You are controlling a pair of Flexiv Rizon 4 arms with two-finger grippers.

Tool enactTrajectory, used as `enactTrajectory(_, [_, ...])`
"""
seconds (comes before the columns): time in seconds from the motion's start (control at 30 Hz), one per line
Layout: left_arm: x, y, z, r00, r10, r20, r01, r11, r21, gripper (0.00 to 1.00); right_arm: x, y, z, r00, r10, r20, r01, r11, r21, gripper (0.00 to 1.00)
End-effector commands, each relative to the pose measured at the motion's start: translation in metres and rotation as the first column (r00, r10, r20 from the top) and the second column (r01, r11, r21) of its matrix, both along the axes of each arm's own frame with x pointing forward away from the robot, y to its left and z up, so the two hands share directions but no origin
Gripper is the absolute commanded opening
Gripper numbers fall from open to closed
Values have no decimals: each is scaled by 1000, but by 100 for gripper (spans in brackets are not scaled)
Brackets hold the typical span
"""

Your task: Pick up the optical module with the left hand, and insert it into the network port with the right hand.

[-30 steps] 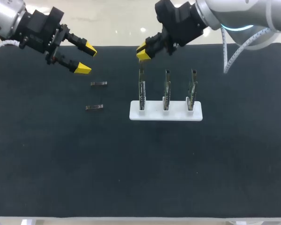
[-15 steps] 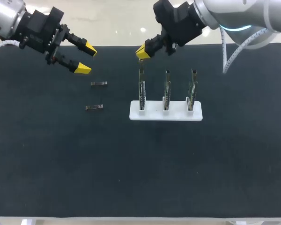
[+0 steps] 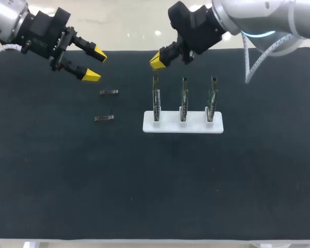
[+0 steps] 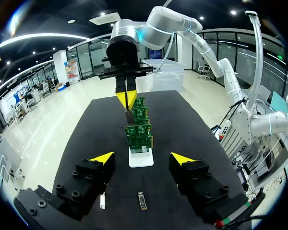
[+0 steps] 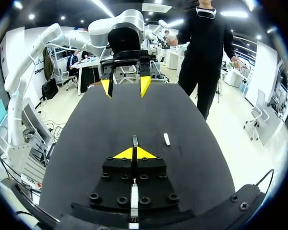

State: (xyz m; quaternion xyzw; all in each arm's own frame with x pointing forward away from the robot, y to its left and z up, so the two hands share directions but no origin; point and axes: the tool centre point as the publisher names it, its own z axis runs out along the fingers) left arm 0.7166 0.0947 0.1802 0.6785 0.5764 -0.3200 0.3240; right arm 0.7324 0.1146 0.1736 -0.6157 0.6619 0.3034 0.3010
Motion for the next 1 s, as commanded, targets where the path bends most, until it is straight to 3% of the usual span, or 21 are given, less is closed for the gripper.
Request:
enactTrajectory(0.03, [1,-1,1,1000,0,-2,1,1000,5,100,0,1,-4,1000,2,1,-2,1000,-2,0])
enactTrajectory(1.0, [1,-1,1,1000,0,-2,1,1000,5,100,-1,1,-29,1000,14,-11,-14,1000,-26,0])
